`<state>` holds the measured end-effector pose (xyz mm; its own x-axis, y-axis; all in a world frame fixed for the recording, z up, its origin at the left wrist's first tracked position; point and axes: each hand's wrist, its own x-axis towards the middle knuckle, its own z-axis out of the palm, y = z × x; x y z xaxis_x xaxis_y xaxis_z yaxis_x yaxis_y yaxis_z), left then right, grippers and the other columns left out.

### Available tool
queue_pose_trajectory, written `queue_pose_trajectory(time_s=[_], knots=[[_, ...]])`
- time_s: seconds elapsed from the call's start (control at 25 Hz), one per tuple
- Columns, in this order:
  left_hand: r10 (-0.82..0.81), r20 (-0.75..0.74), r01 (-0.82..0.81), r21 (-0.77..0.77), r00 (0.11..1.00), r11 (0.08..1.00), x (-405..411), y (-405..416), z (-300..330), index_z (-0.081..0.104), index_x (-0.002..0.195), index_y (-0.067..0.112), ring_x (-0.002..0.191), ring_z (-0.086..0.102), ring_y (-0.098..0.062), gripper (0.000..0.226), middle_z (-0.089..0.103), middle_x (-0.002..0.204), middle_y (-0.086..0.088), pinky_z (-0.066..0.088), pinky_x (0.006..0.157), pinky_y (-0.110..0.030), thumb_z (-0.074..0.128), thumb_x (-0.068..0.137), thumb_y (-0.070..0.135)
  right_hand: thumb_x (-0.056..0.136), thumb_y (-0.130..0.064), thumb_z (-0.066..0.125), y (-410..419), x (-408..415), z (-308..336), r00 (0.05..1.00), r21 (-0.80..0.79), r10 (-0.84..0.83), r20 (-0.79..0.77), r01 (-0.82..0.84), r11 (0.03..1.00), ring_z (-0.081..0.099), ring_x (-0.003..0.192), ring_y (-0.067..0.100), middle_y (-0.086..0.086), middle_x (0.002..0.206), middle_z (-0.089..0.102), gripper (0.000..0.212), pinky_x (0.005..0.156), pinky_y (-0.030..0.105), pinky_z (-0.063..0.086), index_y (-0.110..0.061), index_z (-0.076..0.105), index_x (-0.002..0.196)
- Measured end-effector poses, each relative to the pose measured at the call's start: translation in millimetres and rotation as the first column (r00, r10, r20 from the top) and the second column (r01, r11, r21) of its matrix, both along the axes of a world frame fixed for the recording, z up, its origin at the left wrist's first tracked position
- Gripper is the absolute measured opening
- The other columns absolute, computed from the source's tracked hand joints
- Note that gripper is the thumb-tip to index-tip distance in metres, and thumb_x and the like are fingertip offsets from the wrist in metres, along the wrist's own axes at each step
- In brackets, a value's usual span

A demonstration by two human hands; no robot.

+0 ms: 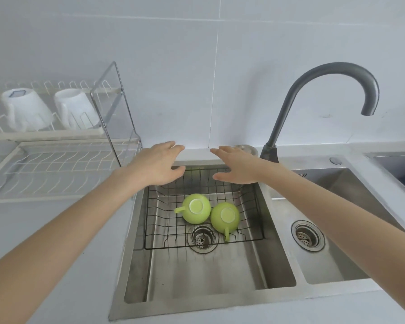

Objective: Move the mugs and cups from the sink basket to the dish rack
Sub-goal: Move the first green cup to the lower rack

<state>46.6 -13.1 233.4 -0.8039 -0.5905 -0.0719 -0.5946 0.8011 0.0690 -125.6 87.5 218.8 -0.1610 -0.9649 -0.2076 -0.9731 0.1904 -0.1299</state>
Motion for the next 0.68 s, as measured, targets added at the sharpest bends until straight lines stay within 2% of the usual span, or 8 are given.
queue_pose_trajectory(time_s=[0.16,0.32,0.44,0.52,0.68], knots=[[0.010,0.051,-0.013,0.076,0.999,0.997,-27,6,-25,0.020,0.141,0.017,0.136,0.028,-0.025,0.059,0.024,0.151,-0.006,0.034,0.104,-0.043,0.040,0.089,0.039,0.089,-0.039,0.049,5,-28,-22,0.998,0.034,-0.023,0.056,0.021,0.999,0.028,0.136,0.033,0.015,0.150,0.027,0.071,0.110,0.043,0.027,-0.015,0.014,0.145],[-0.029,0.079,0.020,0.107,0.996,0.994,-51,5,-48,0.022,0.140,0.016,0.131,0.035,-0.026,0.059,0.031,0.147,-0.008,0.037,0.103,-0.041,0.041,0.089,0.039,0.089,-0.039,0.048,9,-49,-51,0.998,0.079,-0.041,0.036,0.038,0.996,0.025,0.137,0.033,0.015,0.151,0.025,0.071,0.111,0.042,0.024,-0.015,0.013,0.146],[-0.022,0.134,0.001,0.156,0.991,0.988,-65,5,-70,0.021,0.141,0.016,0.134,0.031,-0.027,0.061,0.027,0.150,-0.008,0.034,0.106,-0.044,0.041,0.089,0.039,0.090,-0.039,0.047,10,-59,-76,0.997,0.135,-0.064,0.044,0.058,0.989,0.022,0.139,0.033,0.016,0.153,0.020,0.071,0.113,0.041,0.021,-0.015,0.011,0.146],[-0.021,0.170,-0.017,0.220,0.985,0.975,-75,7,-89,0.021,0.141,0.015,0.135,0.030,-0.027,0.061,0.025,0.151,-0.008,0.033,0.107,-0.045,0.042,0.088,0.038,0.090,-0.038,0.047,11,-65,-94,0.990,0.175,-0.104,0.098,0.086,0.981,0.023,0.139,0.033,0.016,0.152,0.022,0.070,0.112,0.042,0.023,-0.015,0.011,0.146],[0.008,0.194,-0.090,0.417,0.981,0.904,-92,16,-131,0.029,0.136,0.011,0.130,0.037,-0.028,0.057,0.035,0.146,-0.009,0.036,0.103,-0.040,0.045,0.087,0.035,0.090,-0.035,0.049,14,-74,-131,0.939,0.266,-0.234,0.251,0.166,0.950,0.027,0.136,0.035,0.016,0.149,0.027,0.068,0.110,0.044,0.028,-0.014,0.016,0.145]])
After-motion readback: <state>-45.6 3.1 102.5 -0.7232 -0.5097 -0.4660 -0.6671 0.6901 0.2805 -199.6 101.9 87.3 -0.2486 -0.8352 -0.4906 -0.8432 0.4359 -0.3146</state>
